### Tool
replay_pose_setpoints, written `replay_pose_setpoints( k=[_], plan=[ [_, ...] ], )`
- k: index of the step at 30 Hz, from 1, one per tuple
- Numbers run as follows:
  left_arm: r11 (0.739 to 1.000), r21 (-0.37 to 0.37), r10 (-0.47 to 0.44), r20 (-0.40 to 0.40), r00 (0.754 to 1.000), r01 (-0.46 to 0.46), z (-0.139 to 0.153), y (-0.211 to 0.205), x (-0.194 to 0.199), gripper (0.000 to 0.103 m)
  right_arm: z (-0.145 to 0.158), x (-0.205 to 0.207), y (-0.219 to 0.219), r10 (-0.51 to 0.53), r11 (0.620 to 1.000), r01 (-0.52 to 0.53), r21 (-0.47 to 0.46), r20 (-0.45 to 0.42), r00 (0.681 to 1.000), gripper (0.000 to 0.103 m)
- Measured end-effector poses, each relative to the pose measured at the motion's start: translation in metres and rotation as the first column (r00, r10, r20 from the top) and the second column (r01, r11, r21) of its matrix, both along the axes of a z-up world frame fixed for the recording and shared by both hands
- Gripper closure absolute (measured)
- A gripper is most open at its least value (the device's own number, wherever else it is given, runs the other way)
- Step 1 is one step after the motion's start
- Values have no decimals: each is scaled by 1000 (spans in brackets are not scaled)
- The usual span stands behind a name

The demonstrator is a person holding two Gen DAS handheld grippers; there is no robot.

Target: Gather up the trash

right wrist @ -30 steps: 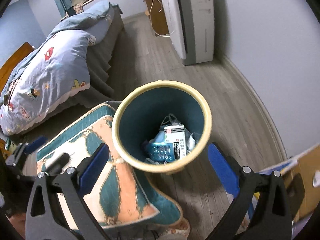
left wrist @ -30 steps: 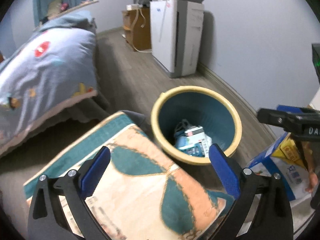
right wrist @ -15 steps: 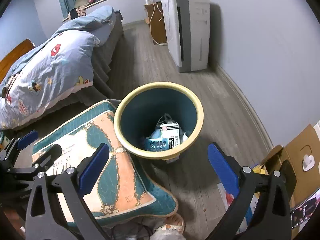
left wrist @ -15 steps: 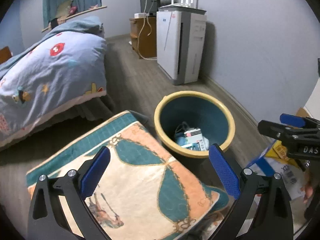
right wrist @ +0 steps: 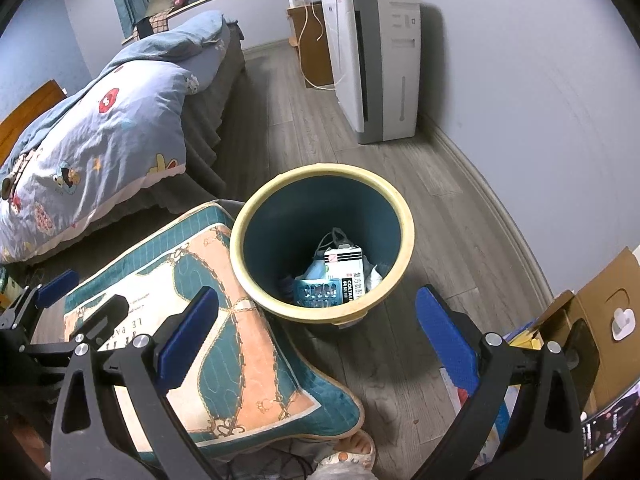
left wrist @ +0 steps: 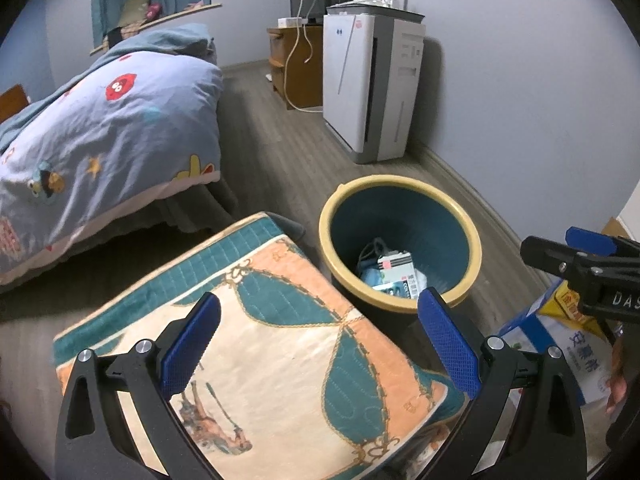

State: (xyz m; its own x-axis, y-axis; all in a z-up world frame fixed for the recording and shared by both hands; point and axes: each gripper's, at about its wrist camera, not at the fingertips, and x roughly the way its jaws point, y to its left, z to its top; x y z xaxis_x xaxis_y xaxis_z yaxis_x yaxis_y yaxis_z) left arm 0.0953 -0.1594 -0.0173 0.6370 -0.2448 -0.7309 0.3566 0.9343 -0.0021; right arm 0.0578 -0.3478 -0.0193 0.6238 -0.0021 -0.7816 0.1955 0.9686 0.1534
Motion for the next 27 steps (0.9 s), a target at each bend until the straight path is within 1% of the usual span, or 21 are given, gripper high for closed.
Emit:
replay_pose_setpoints(
  k=[27],
  plan=[
    [1000, -4, 2, -9, 1000, -2, 0, 3, 0, 5, 0, 1, 1, -20, 1000, 20, 3, 0, 1000, 6]
  ],
)
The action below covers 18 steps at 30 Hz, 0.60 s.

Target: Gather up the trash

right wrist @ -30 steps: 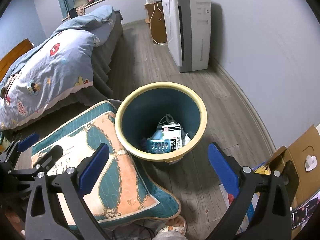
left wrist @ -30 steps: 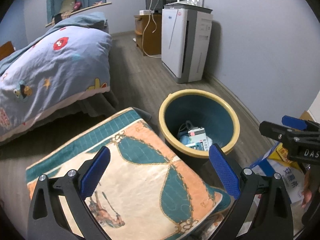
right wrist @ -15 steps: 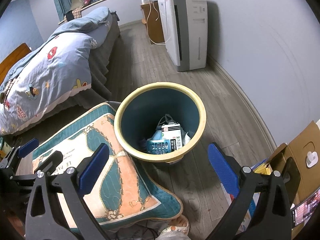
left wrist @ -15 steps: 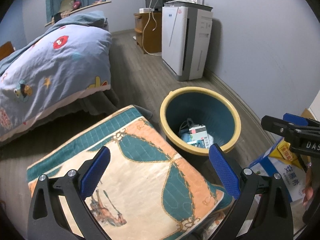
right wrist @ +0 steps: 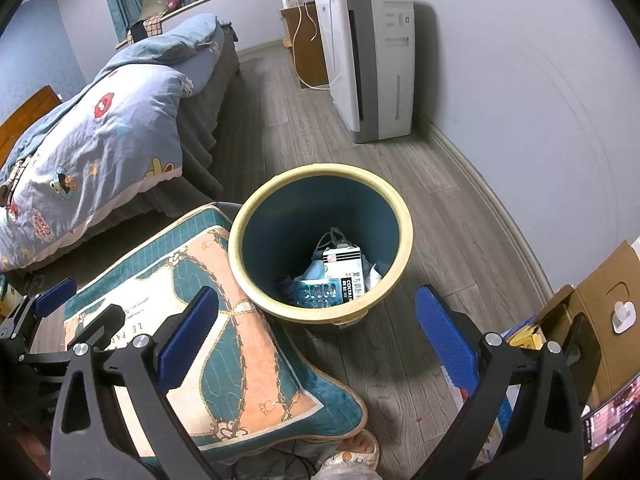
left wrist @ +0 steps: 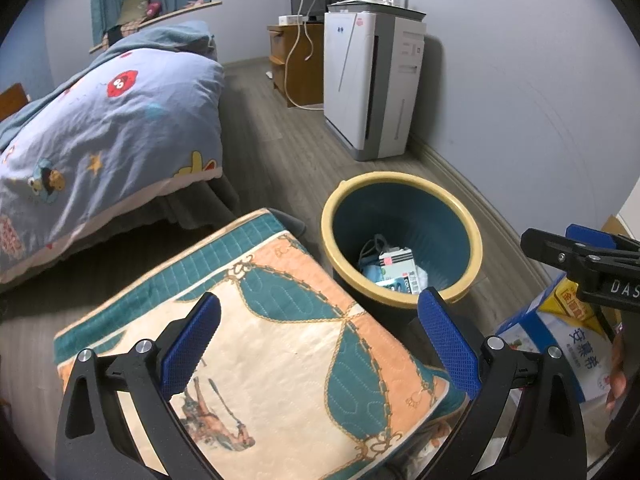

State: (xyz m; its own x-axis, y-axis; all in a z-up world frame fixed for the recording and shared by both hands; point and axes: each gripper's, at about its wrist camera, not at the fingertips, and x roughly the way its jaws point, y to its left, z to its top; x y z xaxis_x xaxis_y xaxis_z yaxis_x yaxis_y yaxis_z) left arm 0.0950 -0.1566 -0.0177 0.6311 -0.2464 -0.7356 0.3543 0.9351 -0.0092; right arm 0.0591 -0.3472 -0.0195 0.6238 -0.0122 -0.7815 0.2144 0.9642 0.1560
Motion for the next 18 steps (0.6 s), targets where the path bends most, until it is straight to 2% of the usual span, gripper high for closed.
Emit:
replay_pose_setpoints(
  k=[18],
  plan=[
    [1000, 0, 3, -1, 1000, -3, 0, -1, 0, 5, 1, 1, 2, 0, 1000, 0, 1, -9, 1000, 6]
  ],
)
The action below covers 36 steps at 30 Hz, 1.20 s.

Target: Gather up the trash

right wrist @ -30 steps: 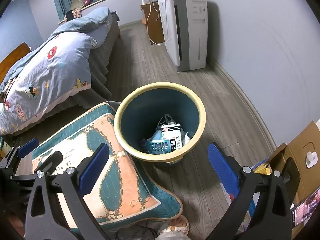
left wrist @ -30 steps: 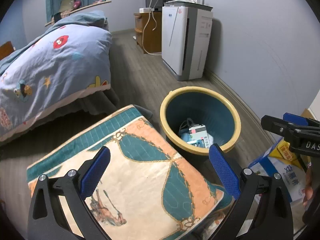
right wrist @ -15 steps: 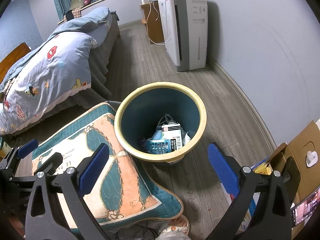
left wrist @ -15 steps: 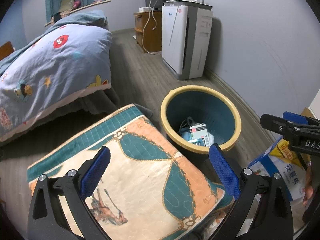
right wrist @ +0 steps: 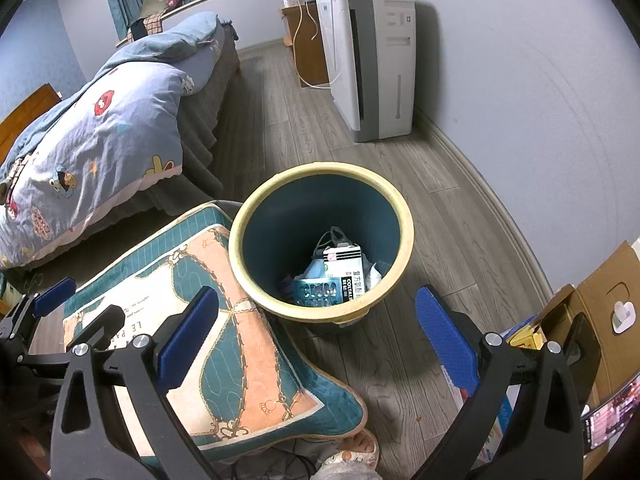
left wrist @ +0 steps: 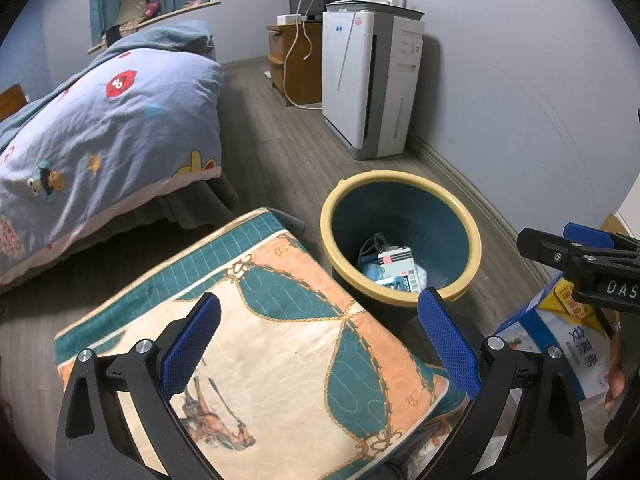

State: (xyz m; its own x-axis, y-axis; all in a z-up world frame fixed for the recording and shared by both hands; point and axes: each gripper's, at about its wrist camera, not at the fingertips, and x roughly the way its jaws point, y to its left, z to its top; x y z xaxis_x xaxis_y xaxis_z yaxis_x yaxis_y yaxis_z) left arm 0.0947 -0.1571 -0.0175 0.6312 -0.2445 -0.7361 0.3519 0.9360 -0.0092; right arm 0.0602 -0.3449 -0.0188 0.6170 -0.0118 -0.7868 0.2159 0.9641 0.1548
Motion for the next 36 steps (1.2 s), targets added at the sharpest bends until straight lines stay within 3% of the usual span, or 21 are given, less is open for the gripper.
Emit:
replay_pose_setpoints(
  k=[36],
  plan=[
    [1000, 3, -1, 0, 1000, 1, -1, 2, -1, 5, 1, 3, -2, 0, 1000, 0, -3, -5, 1000, 6]
  ],
)
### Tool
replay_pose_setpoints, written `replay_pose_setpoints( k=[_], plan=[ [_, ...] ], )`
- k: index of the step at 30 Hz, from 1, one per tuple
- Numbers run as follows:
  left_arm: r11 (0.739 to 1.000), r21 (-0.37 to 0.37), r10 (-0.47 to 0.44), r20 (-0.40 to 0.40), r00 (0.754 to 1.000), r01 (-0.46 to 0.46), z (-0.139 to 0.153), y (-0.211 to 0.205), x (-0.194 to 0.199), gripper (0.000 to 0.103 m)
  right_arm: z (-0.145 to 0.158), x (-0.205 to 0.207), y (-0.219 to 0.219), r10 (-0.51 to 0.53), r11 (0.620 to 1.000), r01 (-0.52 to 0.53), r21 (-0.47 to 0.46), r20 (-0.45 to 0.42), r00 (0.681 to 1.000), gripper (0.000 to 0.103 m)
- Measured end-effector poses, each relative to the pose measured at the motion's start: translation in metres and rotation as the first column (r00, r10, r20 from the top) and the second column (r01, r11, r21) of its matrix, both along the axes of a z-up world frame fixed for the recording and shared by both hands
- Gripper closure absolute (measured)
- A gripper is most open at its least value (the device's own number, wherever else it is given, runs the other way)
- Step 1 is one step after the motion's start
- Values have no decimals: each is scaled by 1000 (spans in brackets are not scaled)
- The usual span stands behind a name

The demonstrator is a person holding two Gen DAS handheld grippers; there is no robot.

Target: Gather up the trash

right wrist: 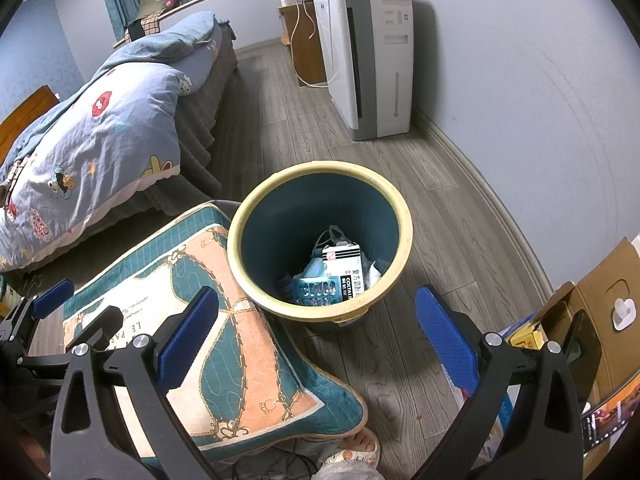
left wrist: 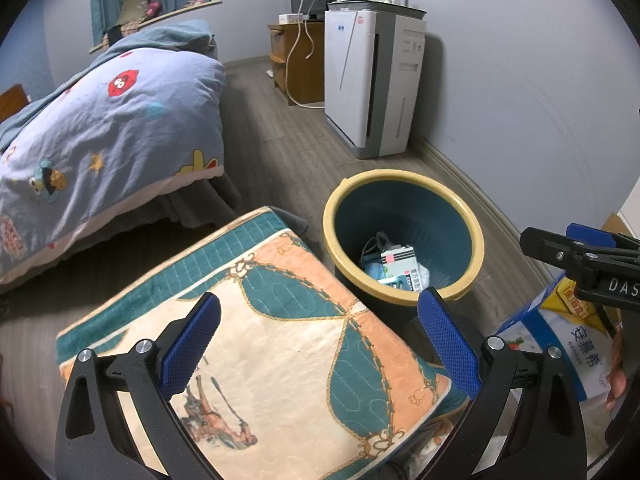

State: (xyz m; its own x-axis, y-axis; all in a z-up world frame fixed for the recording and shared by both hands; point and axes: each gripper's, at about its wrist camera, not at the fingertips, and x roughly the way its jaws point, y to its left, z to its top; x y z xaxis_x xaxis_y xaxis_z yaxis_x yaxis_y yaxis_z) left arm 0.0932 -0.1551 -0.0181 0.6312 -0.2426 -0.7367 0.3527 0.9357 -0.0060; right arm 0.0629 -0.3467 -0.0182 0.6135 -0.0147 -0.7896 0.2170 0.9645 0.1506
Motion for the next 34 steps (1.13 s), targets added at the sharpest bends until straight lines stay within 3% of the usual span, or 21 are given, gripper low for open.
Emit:
replay_pose_setpoints(
  k=[10, 26, 34],
  plan=[
    [1000, 3, -2, 7, 1000, 2, 1, -2, -1, 5, 0, 1, 0, 0, 1000, 0, 2, -1, 1000, 6],
    [997, 6, -82, 24, 996, 82, 5, -3, -6, 5, -1, -4, 4, -33, 999, 33, 11, -3, 999, 6],
    [1000, -2, -31, 4, 999, 31, 6, 2, -1, 5, -2, -6, 4, -39, 999, 39, 18, -4, 999, 6]
  ],
)
